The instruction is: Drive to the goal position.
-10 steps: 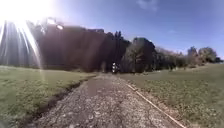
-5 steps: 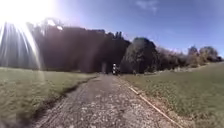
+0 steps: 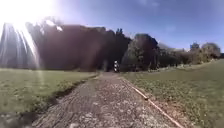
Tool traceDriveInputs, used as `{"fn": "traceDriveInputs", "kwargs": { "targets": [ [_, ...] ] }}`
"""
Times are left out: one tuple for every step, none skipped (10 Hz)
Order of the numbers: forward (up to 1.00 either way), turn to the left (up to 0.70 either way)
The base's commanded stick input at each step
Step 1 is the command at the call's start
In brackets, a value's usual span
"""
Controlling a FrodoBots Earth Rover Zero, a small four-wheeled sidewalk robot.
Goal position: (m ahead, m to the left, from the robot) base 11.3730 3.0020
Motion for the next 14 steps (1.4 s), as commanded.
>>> {"fn": "traceDriveInputs", "kwargs": {
  "targets": [
    [1.0,0.0],
    [1.0,0.0],
    [1.0,0.0],
    [1.0,0.0],
    [1.0,0.0],
    [1.0,0.0],
    [1.0,0.0],
    [1.0,0.0],
    [1.0,0.0],
    [1.0,0.0],
    [1.0,0.0],
    [1.0,0.0],
    [1.0,0.0],
    [1.0,0.0]
  ]
}}
